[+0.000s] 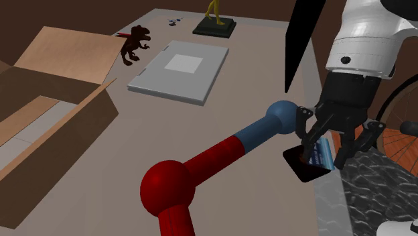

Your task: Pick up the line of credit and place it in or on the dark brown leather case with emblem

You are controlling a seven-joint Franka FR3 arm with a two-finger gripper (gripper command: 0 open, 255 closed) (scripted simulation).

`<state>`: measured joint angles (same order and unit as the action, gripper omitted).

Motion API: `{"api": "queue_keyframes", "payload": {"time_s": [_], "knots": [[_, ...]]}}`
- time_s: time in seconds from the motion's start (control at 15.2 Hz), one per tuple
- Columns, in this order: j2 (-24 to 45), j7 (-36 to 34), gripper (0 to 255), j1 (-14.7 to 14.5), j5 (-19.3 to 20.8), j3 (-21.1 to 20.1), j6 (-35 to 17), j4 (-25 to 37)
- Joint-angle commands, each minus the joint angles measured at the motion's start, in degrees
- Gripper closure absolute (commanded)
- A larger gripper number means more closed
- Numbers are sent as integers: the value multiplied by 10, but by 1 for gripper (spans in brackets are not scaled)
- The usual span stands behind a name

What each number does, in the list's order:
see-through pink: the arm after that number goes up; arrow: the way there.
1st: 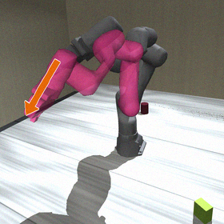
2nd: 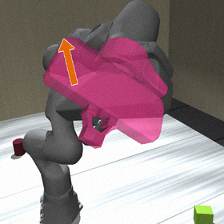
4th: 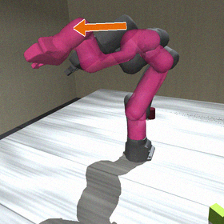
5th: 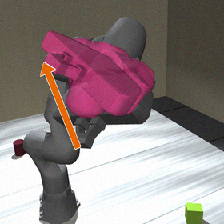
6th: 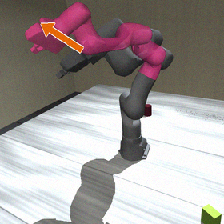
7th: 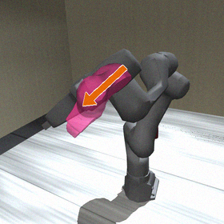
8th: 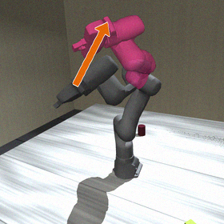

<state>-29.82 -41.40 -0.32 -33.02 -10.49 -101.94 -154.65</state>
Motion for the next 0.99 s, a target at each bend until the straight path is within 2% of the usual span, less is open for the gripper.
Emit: {"api": "queue_keyframes", "payload": {"time_s": [0.0, 0.13, 0.2, 0.53, 0.79, 0.92], "knots": [[0, 0, 255, 0, 0, 0, 0, 0], [0, 0, 255, 0, 0, 0, 0, 0], [0, 0, 0, 0, 0, 0, 0, 0], [0, 0, 0, 0, 0, 0, 0, 0], [2, -6, 0, 20, 36, 28, 67, 64], [2, -6, 0, 20, 36, 28, 67, 64]]}}
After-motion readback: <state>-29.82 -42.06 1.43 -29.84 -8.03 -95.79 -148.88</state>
